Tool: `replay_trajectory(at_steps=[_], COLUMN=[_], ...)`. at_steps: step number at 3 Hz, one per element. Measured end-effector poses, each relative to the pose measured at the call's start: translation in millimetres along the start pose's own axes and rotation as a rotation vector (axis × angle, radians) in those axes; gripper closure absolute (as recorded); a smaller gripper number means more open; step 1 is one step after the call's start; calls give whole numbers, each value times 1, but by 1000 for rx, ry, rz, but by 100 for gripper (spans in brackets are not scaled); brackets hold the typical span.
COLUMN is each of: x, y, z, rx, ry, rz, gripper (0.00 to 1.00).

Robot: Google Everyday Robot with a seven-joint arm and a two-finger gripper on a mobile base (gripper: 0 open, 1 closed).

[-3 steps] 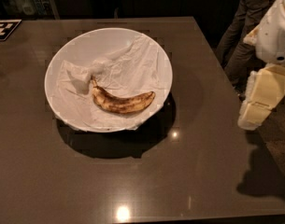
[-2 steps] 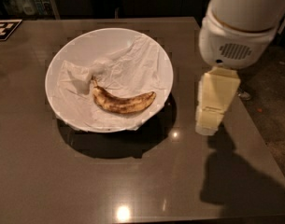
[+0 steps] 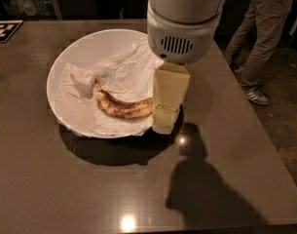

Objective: Pick banana from white bowl

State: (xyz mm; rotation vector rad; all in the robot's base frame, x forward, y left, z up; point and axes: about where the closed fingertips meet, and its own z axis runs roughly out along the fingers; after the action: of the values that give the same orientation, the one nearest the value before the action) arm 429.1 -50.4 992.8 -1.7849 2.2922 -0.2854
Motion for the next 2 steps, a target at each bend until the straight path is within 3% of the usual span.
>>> replay_trajectory(at_steps=[2], x=[-46], y=[10], z=[7], rx=[30], ry=[-59], rz=[-80], gripper=[0])
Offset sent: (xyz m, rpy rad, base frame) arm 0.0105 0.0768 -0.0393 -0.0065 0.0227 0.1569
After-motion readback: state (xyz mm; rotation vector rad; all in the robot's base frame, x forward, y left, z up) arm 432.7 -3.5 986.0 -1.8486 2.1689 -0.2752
